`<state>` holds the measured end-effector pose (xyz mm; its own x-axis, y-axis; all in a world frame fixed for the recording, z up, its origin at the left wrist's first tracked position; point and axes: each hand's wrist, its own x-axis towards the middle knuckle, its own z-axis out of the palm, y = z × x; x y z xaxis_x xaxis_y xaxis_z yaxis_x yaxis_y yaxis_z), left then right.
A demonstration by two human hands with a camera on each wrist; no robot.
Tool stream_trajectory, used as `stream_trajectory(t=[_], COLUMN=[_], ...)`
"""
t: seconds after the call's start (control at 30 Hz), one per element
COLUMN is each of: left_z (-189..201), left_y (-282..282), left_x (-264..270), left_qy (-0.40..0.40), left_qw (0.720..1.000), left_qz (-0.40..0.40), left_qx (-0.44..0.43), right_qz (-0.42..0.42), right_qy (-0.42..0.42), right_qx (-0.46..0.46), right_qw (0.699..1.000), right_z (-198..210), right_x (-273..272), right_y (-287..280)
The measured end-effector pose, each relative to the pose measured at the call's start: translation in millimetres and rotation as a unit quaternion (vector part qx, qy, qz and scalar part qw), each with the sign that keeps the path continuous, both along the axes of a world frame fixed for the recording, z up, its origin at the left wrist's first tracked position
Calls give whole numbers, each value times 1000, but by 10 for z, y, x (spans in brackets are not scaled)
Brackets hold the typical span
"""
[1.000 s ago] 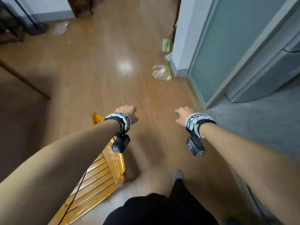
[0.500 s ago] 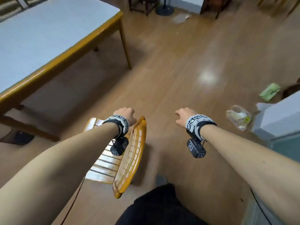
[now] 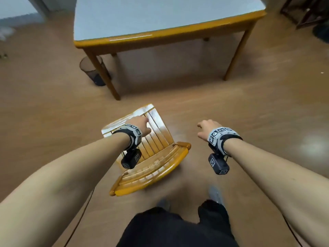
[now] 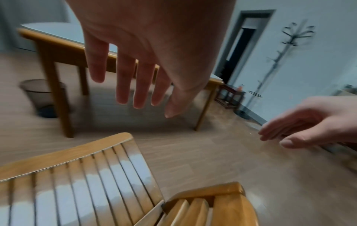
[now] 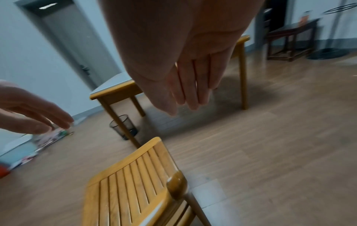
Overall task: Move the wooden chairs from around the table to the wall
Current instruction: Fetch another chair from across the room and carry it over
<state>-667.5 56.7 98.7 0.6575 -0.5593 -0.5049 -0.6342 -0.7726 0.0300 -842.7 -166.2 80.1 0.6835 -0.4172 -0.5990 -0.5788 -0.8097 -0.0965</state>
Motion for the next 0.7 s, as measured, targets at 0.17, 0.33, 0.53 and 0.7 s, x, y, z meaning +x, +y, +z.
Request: stream_trajectory(t=[0.17, 0.33, 0.53, 0.7], left_z=[113, 116, 42, -279], left_y=[480, 900, 1153, 1273], left_x=[-407, -1198, -1954, -2212], left_qy=[-1, 10, 19, 27], left_qw=[981, 934, 899, 881], left_qz=[196, 356, 437, 472], left_qx=[11, 16, 19, -10], right_qz=[153, 307, 395, 429], right_qy=[-21, -22, -10, 11], right_qx=[26, 28, 32, 19], right_qw=[988, 951, 918, 903], right_z=[-59, 18, -21, -210], right_x=[344, 319, 101, -75], right_y=[59, 254, 523, 718])
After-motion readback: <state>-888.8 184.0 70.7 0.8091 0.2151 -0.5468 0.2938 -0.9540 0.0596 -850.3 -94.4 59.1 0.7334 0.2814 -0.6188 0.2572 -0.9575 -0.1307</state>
